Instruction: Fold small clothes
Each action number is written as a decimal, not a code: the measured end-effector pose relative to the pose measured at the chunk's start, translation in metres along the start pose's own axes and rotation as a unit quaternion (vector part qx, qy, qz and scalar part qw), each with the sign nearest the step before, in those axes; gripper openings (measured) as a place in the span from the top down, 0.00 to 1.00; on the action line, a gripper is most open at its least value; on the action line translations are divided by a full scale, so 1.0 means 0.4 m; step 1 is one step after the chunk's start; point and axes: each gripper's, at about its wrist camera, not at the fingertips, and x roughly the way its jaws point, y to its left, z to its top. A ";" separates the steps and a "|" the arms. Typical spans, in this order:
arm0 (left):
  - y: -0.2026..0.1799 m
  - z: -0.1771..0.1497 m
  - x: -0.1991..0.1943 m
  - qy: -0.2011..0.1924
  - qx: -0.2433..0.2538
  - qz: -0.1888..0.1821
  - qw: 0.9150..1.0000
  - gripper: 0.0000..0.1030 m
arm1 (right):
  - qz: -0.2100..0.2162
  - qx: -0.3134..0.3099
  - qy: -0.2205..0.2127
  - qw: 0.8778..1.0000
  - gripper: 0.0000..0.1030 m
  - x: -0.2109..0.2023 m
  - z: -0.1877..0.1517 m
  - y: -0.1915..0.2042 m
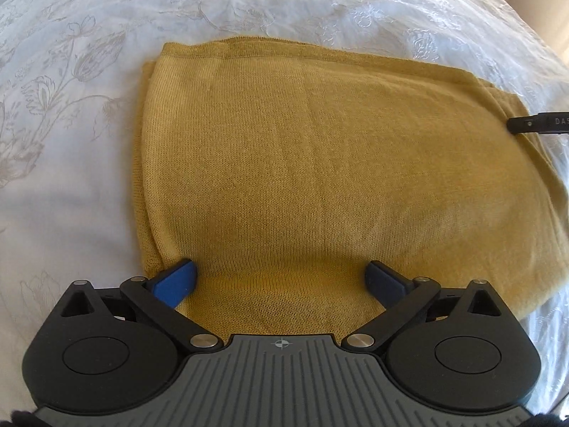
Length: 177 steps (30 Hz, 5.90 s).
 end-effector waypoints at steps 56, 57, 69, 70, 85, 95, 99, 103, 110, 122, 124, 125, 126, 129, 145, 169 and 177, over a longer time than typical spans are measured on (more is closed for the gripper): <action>-0.011 0.044 -0.007 0.023 -0.011 0.026 0.999 0.03 | 0.244 0.205 -0.021 0.948 0.00 -0.020 -0.148 -0.041; -0.019 0.052 -0.027 0.012 -0.013 0.030 0.999 0.13 | 0.249 0.196 -0.020 0.948 0.00 -0.021 -0.152 -0.042; -0.212 0.248 0.003 -0.034 0.025 0.007 0.999 0.15 | 0.322 0.207 -0.010 0.924 0.00 -0.020 -0.180 -0.125; -0.229 0.256 0.024 -0.025 0.036 0.015 0.999 0.15 | 0.322 0.203 -0.011 0.925 0.00 -0.020 -0.181 -0.123; -0.252 0.208 0.036 0.002 0.050 0.048 0.998 0.02 | 0.360 0.187 0.007 0.914 0.01 -0.041 -0.215 -0.135; -0.233 0.126 0.040 0.040 0.023 0.028 0.999 0.01 | 0.330 0.204 0.026 0.921 0.24 -0.061 -0.233 -0.121; -0.193 0.125 -0.028 -0.006 -0.008 0.017 1.000 0.02 | 0.298 0.210 0.047 0.930 0.56 -0.067 -0.227 -0.107; -0.128 0.092 -0.086 -0.021 -0.032 0.008 0.999 0.02 | 0.254 0.195 0.048 0.946 0.76 -0.096 -0.215 -0.074; 0.014 0.042 -0.171 -0.037 -0.055 0.002 0.998 0.02 | 0.195 0.171 0.024 0.965 0.78 -0.205 -0.146 0.031; 0.247 0.022 -0.212 -0.036 -0.077 -0.032 0.996 0.02 | 0.204 0.071 0.019 0.976 0.78 -0.252 -0.022 0.442; 0.275 0.015 -0.214 -0.035 -0.076 -0.035 0.996 0.02 | 0.203 0.057 0.029 0.977 0.78 -0.226 -0.026 0.509; 0.291 0.010 -0.217 -0.034 -0.075 -0.036 0.996 0.02 | 0.202 0.052 0.036 0.977 0.78 -0.211 -0.032 0.541; 0.305 0.006 -0.219 -0.034 -0.074 -0.035 0.996 0.02 | 0.200 0.047 0.041 0.978 0.78 -0.196 -0.037 0.571; 0.347 -0.009 -0.224 -0.032 -0.077 -0.033 0.996 0.02 | 0.193 0.035 0.058 0.979 0.78 -0.153 -0.046 0.653; 0.428 0.011 -0.196 -0.023 -0.093 -0.045 0.994 0.02 | 0.240 -0.022 0.026 0.970 0.40 -0.204 -0.101 0.787; 0.129 0.038 -0.123 -0.072 0.104 -0.062 0.990 0.02 | 0.159 0.168 -0.017 0.973 0.40 -0.153 -0.087 0.523; 0.207 -0.001 -0.039 -0.005 0.021 -0.052 0.998 0.01 | 0.036 -0.037 0.001 0.999 0.40 -0.170 -0.109 0.586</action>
